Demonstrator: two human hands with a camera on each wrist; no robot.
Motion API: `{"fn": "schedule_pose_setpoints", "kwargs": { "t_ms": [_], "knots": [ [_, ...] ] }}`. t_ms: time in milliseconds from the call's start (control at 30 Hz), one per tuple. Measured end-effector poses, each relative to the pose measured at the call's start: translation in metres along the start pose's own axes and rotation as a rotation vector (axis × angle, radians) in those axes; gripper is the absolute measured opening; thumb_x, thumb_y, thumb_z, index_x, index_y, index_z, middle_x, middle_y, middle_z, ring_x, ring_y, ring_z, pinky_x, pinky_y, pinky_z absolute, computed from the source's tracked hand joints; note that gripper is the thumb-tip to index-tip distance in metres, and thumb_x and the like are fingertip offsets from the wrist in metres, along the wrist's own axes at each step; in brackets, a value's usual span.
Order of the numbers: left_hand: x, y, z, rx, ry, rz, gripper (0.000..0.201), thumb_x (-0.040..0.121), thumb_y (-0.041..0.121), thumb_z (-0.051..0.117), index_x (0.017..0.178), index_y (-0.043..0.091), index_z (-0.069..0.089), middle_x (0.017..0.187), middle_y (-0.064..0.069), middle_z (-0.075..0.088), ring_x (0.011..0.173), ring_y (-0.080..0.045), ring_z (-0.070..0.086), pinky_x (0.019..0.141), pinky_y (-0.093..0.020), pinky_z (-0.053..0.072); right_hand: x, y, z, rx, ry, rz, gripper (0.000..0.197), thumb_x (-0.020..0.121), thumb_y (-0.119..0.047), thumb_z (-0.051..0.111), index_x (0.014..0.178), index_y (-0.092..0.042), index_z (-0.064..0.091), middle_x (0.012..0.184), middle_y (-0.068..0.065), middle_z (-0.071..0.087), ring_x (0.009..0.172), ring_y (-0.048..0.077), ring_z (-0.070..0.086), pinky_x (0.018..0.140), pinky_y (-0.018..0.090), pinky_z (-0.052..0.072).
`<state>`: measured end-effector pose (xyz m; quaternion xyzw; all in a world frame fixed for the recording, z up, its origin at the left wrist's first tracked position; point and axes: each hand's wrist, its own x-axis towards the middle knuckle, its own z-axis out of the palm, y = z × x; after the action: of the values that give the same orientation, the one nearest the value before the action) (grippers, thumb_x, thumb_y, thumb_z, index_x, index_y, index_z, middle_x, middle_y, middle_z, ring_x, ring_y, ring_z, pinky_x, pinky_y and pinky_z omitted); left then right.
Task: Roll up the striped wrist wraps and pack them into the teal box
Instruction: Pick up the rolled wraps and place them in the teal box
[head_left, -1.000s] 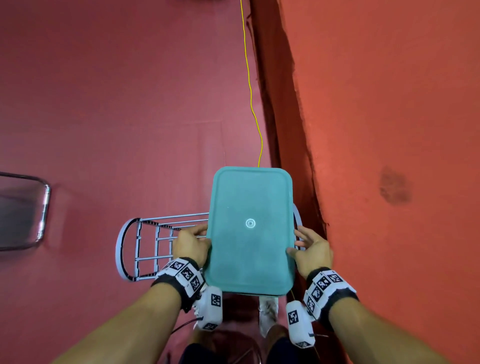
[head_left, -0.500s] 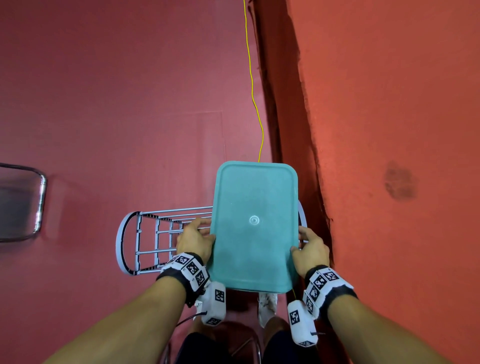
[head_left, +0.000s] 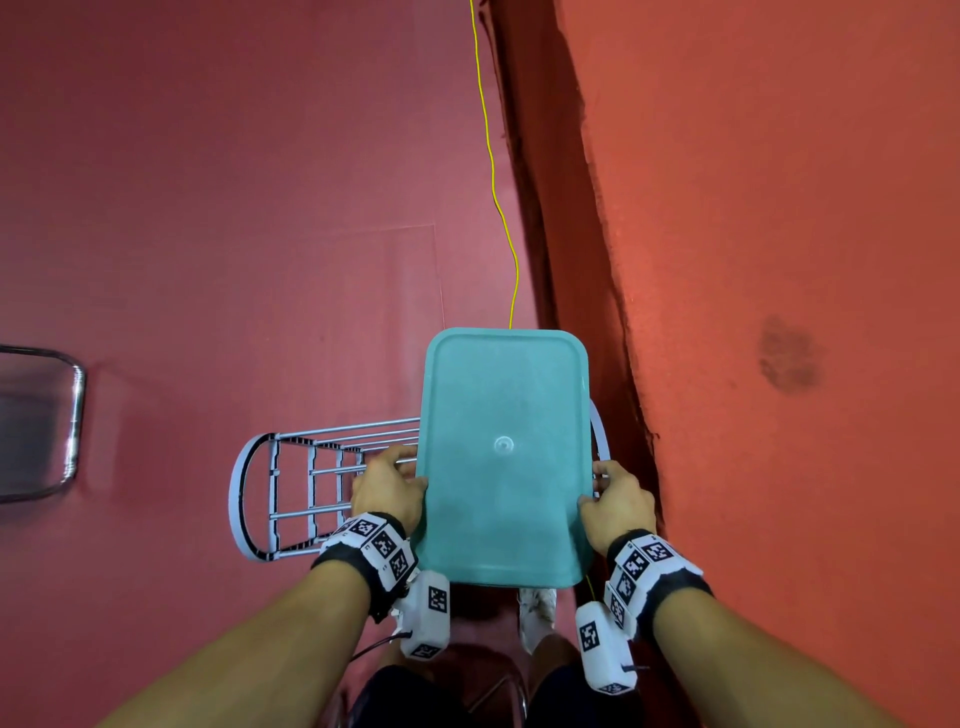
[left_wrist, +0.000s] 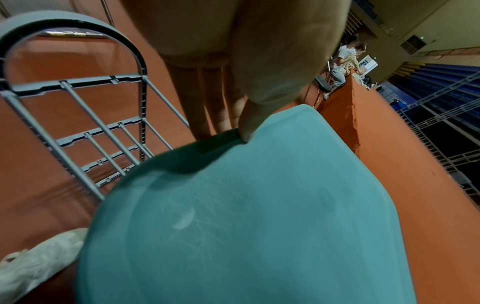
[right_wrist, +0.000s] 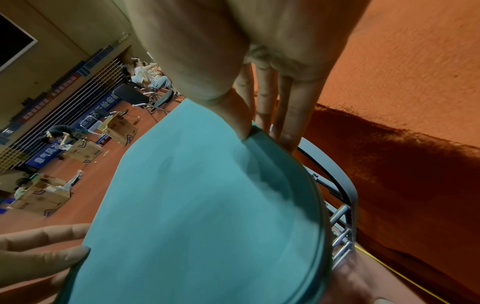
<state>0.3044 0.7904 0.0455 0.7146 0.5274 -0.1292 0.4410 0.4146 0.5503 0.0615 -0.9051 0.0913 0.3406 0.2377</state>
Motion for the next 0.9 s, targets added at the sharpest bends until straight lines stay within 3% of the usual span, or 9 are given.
{"fn": "schedule_pose_setpoints", "kwargs": {
  "t_ms": [233,400,533,800,900],
  "knots": [
    [-0.0027,-0.0023,-0.0014,0.026,-0.025,0.026,0.031,0.081,0.012,0.071,0.101,0.037,0.069,0.087,0.018,0.075,0.092,-0.016,0.072,0.093,-0.040,0.058,0.0021,-0.0001,0.0033,-0.029,0.003,0.035,0.043,0.088,-0.007,0.054,0.126,-0.025,0.059,0.115,0.008,0.069,0.106,0.034,0.060,0.087,0.034,0.049],
    [-0.0044,-0.0041,-0.0041,0.038,-0.033,0.038,0.032,0.083,0.014,0.070,0.105,0.038,0.069,0.088,0.018,0.075,0.093,-0.015,0.071,0.092,-0.040,0.059,0.0017,-0.0020,0.0043,-0.051,0.007,0.037,0.041,0.086,-0.006,0.055,0.123,-0.024,0.060,0.113,0.009,0.070,0.102,0.034,0.062,0.083,0.034,0.051],
    [-0.0032,-0.0049,-0.0066,0.021,-0.044,0.013,0.032,0.082,0.014,0.069,0.104,0.037,0.069,0.086,0.016,0.076,0.090,-0.015,0.072,0.090,-0.040,0.060,-0.0017,-0.0020,0.0044,-0.096,-0.023,0.024,0.043,0.087,-0.008,0.054,0.127,-0.023,0.057,0.116,0.011,0.069,0.104,0.036,0.062,0.079,0.031,0.046],
    [-0.0018,-0.0065,-0.0016,-0.019,-0.031,0.021,0.033,0.084,0.012,0.070,0.100,0.040,0.068,0.081,0.016,0.076,0.085,-0.013,0.073,0.089,-0.038,0.060,0.0027,0.0007,0.0038,-0.079,0.013,0.016,0.039,0.086,-0.010,0.059,0.120,-0.028,0.062,0.108,0.003,0.071,0.101,0.033,0.063,0.082,0.034,0.051],
    [-0.0009,-0.0082,-0.0010,-0.007,-0.025,0.028,0.032,0.087,0.013,0.072,0.107,0.037,0.068,0.083,0.012,0.074,0.085,-0.014,0.072,0.088,-0.037,0.060,0.0034,0.0022,0.0047,-0.069,0.013,0.007,0.038,0.086,-0.011,0.061,0.120,-0.029,0.063,0.108,0.001,0.072,0.102,0.032,0.063,0.083,0.034,0.051]
  ]
}}
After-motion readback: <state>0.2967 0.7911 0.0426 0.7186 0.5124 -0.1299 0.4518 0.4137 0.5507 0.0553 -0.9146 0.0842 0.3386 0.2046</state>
